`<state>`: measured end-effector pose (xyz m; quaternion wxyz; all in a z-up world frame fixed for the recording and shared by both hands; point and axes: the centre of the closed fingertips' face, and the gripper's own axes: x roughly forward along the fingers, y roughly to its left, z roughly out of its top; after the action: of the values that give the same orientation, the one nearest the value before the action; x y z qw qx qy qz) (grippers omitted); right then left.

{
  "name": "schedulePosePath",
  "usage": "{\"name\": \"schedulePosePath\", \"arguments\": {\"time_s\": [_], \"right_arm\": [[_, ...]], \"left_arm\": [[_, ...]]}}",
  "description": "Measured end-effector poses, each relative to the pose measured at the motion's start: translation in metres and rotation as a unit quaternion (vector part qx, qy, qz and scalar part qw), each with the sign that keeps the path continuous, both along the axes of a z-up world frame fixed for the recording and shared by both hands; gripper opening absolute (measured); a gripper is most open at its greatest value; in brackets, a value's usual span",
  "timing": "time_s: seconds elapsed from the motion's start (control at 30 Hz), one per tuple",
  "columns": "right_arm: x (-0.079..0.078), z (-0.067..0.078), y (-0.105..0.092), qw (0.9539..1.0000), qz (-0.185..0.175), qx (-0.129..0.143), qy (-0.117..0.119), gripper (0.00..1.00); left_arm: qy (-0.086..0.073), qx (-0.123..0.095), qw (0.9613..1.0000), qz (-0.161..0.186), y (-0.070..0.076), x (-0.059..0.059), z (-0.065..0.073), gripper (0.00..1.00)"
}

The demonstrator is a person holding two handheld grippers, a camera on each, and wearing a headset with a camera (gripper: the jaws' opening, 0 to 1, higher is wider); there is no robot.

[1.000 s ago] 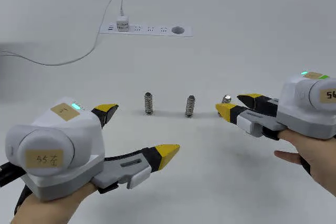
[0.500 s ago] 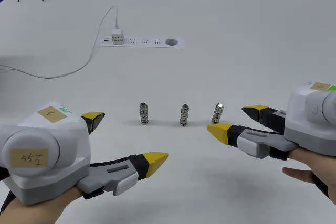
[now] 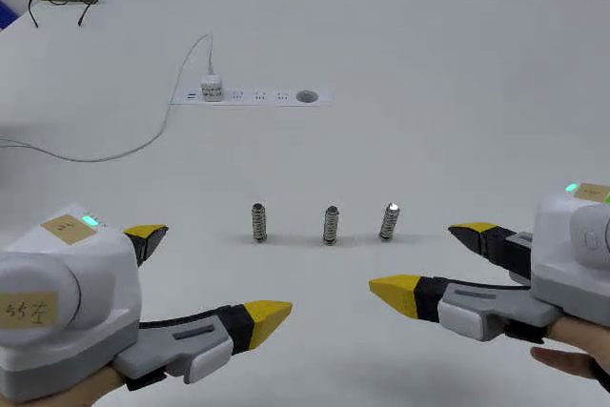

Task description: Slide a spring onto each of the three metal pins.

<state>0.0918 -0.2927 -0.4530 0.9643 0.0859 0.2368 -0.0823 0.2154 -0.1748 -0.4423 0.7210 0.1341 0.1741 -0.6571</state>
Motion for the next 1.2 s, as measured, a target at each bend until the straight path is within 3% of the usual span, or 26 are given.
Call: {"name": "schedulePosePath", "arguments": {"time_s": [0.63,1.2], "right_arm": [[-0.006,0.005,0.018,0.9999,0.012,-0.006,-0.008,0.89],[-0.009,0.008,0.020,0.9998,0.009,-0.013,-0.010,0.89]], "left_arm": [[0.002,0.002,1.0000,-0.004,0.012,-0.006,0.002,1.00],[0.006,0.003,1.0000,0.003,0.018,-0.007,0.001,1.00]]}}
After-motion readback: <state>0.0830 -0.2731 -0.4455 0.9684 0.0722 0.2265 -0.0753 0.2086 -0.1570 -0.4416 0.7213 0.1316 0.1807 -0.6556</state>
